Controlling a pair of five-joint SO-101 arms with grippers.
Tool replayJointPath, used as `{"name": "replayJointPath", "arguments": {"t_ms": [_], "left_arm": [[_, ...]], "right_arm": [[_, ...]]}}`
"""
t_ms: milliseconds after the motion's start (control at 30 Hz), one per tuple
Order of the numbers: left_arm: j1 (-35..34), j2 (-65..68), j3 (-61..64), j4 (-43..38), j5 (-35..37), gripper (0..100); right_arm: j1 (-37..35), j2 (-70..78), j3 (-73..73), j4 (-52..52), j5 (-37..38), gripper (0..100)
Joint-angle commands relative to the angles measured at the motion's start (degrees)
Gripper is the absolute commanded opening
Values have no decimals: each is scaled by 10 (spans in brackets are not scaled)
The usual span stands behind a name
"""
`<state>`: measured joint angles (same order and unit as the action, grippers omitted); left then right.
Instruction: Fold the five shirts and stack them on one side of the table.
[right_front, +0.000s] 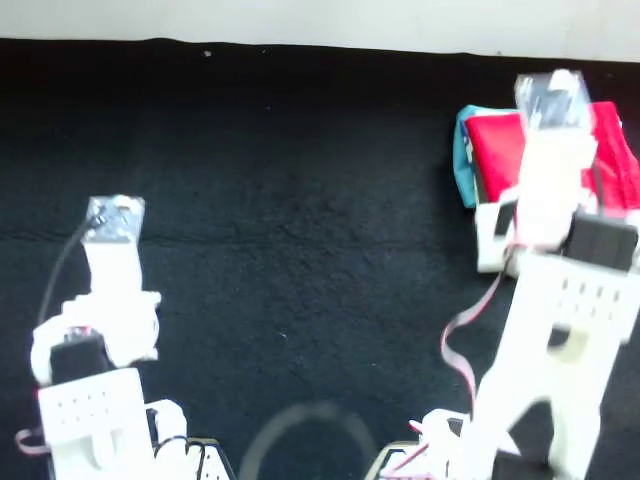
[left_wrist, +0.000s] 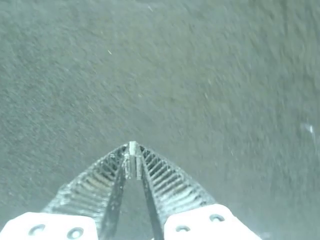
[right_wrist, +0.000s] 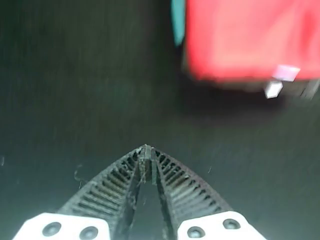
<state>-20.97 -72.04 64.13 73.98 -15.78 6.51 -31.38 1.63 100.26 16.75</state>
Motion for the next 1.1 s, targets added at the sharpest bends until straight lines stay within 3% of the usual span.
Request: {"name": "replayJointPath", "arguments": {"t_ms": [0,300,567,733,967,1067], "left_arm": [[15,-101,42,20,-4,10],[13,-328,158,25,-5,8],[16,-318,208,20,-5,9],[16,-318,210,35,-1,9],[73,-318,210,84,-1,9],[115,-318,208,86,0,9]], "right_arm": [[-2,-153,189,-39,-5,5],[-2,-474,596,-157,-4,5],[-5,-730,798,-254,-4,5],[-4,-723,910,-255,-11,5],[-4,-737,984,-299,-236,5],[-5,-737,1010,-308,-259,5]]}}
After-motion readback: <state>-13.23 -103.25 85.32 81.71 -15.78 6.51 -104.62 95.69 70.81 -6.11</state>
